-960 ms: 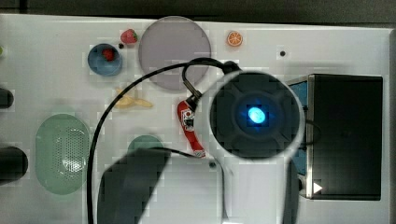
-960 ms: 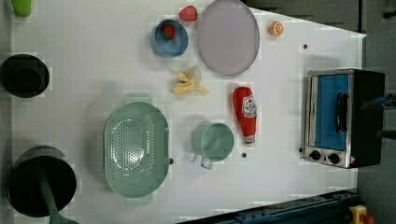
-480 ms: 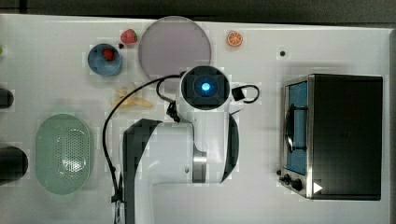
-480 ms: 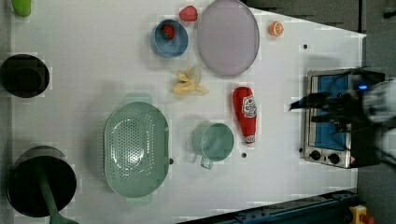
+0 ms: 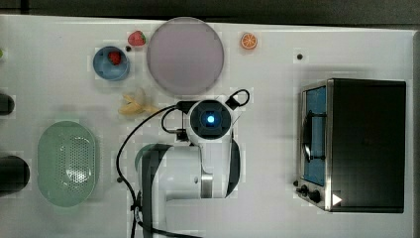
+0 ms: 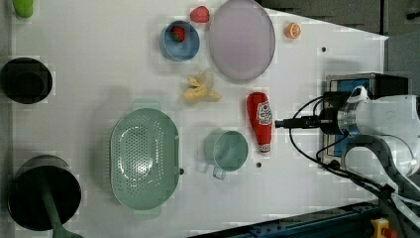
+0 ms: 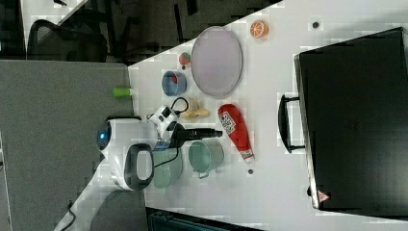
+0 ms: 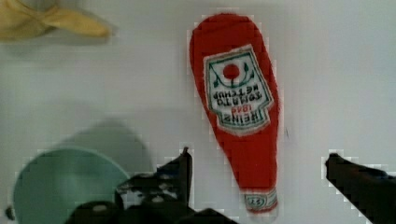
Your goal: Pick Ketchup from the table and place it in strainer.
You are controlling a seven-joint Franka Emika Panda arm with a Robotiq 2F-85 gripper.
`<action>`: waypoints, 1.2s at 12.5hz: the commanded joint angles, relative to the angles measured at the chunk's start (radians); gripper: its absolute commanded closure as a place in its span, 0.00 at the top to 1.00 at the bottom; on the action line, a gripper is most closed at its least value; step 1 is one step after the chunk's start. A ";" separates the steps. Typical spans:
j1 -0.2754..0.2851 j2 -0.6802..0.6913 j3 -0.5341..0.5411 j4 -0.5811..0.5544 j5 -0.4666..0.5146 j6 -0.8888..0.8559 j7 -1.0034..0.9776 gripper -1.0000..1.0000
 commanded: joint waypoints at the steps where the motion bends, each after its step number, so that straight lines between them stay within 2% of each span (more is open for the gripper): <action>1: -0.006 0.040 -0.001 -0.029 0.002 0.120 -0.116 1.00; 10: -0.001 0.284 -0.002 -0.029 0.002 0.334 -0.116 1.00; 11: -0.001 0.295 -0.002 -0.029 0.002 0.352 -0.116 0.96; 14: 0.000 0.285 -0.001 -0.028 0.002 0.372 -0.112 0.63; 15: 0.000 0.272 -0.002 -0.029 0.002 0.368 -0.107 0.63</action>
